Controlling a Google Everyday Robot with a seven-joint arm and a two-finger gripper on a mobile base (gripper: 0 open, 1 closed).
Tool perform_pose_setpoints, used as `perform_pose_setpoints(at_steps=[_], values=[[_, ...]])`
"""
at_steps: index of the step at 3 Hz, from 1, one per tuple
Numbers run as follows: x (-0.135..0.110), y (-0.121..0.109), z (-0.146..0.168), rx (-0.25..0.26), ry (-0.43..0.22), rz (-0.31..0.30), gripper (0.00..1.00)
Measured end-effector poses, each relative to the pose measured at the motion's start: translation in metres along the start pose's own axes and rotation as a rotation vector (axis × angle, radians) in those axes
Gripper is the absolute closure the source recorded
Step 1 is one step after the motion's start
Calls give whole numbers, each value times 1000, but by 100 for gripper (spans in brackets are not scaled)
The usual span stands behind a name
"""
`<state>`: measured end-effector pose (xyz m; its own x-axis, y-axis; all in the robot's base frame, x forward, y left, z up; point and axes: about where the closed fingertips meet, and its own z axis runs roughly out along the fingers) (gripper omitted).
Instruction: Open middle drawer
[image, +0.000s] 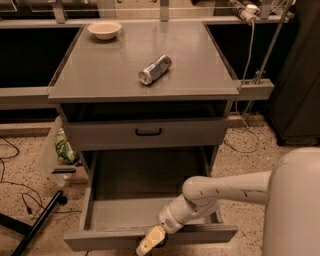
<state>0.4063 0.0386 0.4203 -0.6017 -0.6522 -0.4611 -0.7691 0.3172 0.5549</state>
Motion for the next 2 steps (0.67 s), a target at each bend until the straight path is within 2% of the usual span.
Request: perform_pose_setpoints(at_steps=[1,2], values=[[17,20,9,-58,-12,22,0],[16,20,8,-58,-12,22,0]])
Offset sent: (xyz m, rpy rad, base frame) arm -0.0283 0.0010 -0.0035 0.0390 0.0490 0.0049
